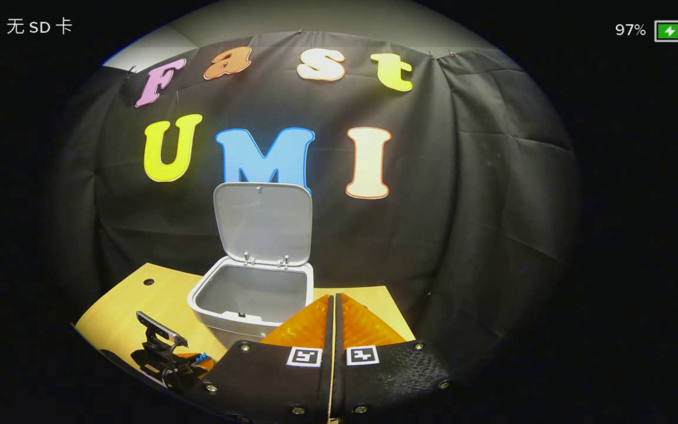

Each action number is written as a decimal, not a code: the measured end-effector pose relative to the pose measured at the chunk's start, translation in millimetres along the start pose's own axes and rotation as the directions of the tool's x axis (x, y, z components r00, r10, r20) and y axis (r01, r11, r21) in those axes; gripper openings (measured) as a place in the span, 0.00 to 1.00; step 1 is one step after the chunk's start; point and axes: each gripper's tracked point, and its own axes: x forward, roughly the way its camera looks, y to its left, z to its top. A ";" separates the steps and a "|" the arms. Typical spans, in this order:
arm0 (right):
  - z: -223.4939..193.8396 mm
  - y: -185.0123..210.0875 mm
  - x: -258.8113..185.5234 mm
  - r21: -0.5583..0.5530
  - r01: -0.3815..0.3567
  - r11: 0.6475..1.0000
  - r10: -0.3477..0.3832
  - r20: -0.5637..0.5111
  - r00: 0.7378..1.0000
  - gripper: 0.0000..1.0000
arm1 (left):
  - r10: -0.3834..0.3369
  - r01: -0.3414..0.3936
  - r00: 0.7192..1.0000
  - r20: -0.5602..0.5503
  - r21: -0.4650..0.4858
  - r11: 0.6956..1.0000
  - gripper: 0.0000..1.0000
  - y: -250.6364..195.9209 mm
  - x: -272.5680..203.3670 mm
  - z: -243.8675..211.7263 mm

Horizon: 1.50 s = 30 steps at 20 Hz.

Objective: Press the lid of the desktop garbage bin to open it, pick up the crumpled paper on the desktop and throw it into the bin, then pick up the pop can on the desktop and drop it into the bin, and finally close the garbage bin lid.

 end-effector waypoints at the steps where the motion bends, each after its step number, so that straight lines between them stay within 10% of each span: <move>1: -0.5 3.2 -0.1 0.000 -0.011 1.000 0.011 0.001 1.000 0.01 | 0.002 -0.002 1.000 0.017 -0.006 1.000 0.36 2.5 -5.4 9.1; 18: -12.4 25.2 -13.0 0.112 -0.111 0.988 0.105 0.054 0.993 0.01 | 0.024 -0.022 0.904 0.426 -0.010 1.000 0.37 19.5 -140.7 231.2; 30: -28.7 -19.7 -26.5 0.230 -0.021 0.973 0.009 0.055 0.998 0.02 | -0.098 0.069 0.850 0.518 0.075 0.995 0.37 -45.0 -132.5 335.9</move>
